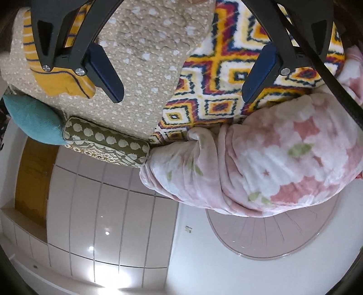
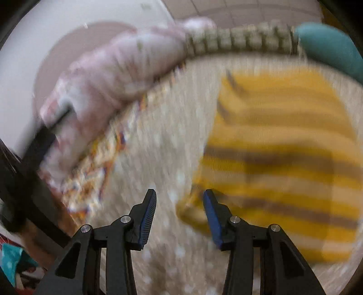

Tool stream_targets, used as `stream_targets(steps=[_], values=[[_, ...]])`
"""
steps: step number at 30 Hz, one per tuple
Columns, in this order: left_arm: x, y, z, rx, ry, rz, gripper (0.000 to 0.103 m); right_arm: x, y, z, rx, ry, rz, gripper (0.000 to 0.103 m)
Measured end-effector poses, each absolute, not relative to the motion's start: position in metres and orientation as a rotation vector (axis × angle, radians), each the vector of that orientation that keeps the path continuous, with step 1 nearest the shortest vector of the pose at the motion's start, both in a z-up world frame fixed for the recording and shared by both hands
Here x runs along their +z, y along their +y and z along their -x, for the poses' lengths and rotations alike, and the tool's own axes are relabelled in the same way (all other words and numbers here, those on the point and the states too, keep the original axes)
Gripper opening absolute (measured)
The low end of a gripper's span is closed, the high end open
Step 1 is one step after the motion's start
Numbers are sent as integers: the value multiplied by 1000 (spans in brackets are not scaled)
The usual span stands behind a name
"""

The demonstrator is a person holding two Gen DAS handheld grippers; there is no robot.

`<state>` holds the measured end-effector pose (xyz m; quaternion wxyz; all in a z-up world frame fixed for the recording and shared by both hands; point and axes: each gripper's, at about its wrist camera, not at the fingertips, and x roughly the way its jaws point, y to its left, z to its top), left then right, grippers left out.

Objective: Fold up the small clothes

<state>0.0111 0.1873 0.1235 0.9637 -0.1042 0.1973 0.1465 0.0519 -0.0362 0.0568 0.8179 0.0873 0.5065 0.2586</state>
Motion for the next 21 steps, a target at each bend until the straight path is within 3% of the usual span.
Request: stream_targets(steps=[6,14,21], values=[[121,174,-9,251,415,218,103,47,-41,-11,611,1126,-186,51],[93,120,-28,25,605,202,103,116,-123,-1,288,815,-155,51],[59,60,-42,-126,745,110,103,64,-161,-35,76,939,-125,51]])
